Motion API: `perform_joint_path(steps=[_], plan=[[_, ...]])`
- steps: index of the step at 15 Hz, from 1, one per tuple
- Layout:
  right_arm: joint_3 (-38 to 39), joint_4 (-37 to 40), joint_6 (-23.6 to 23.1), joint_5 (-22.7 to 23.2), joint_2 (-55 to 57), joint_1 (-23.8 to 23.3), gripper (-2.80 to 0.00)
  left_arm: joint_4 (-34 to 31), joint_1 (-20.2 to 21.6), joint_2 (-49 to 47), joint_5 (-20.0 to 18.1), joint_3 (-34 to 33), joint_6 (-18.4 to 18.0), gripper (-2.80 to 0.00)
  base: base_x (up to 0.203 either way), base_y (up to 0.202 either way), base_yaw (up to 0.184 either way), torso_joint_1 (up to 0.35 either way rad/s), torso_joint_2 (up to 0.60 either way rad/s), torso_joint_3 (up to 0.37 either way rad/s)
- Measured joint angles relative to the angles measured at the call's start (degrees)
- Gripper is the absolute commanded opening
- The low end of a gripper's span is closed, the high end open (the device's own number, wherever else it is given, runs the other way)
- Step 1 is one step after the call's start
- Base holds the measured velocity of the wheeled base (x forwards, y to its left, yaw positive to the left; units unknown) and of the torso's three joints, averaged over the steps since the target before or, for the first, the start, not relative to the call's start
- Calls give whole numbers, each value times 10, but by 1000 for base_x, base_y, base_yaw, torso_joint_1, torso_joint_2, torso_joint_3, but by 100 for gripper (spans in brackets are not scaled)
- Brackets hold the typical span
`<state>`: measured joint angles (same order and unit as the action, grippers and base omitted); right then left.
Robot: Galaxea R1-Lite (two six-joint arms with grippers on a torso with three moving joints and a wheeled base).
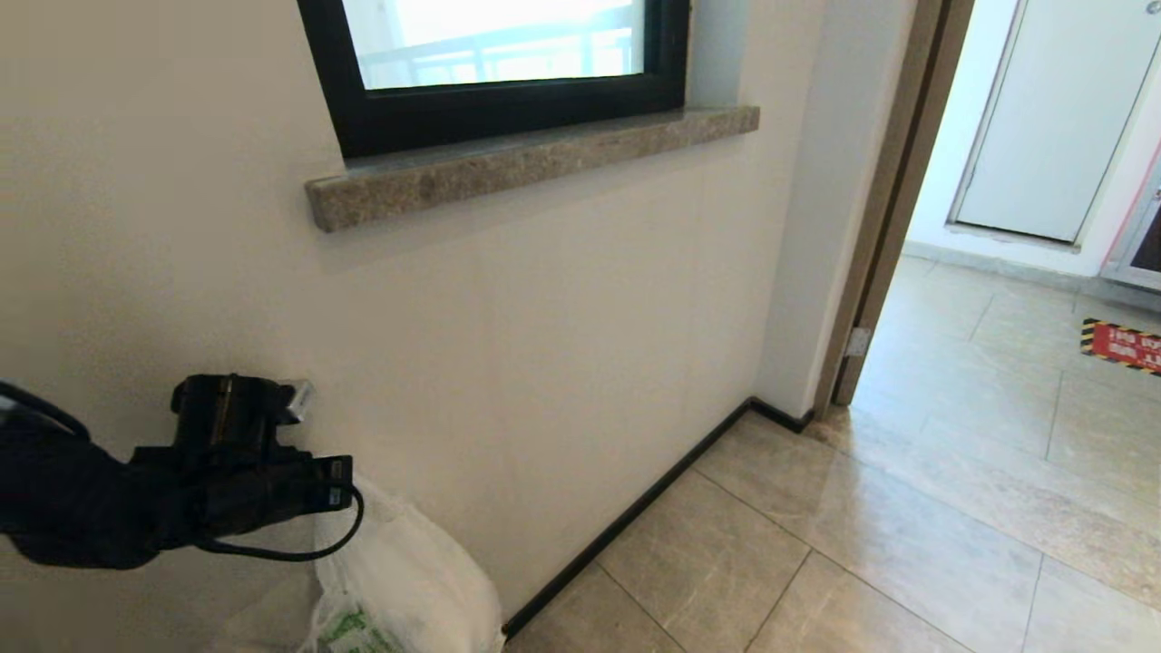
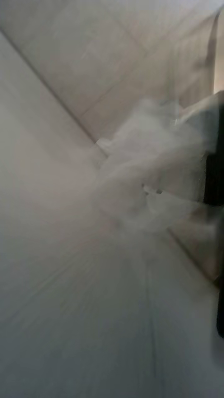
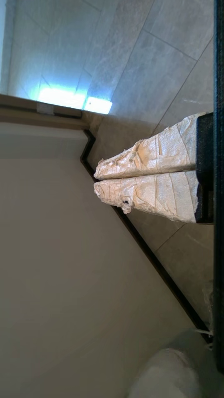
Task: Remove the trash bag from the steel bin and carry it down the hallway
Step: Put the trash bag at the door
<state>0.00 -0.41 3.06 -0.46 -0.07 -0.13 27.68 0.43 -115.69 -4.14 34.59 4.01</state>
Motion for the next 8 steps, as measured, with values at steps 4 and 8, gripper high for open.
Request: perform_joint_path(steps=[4,8], plan=[[0,1,0,0,0,0,-280,11,-10,-63,20,-37,-125,-280,0,0,0,5,34,-16],[0,0,0,0,0,0,-280,-5,-12,-68,21,-41,-148,-280,0,0,0,0,0,0]])
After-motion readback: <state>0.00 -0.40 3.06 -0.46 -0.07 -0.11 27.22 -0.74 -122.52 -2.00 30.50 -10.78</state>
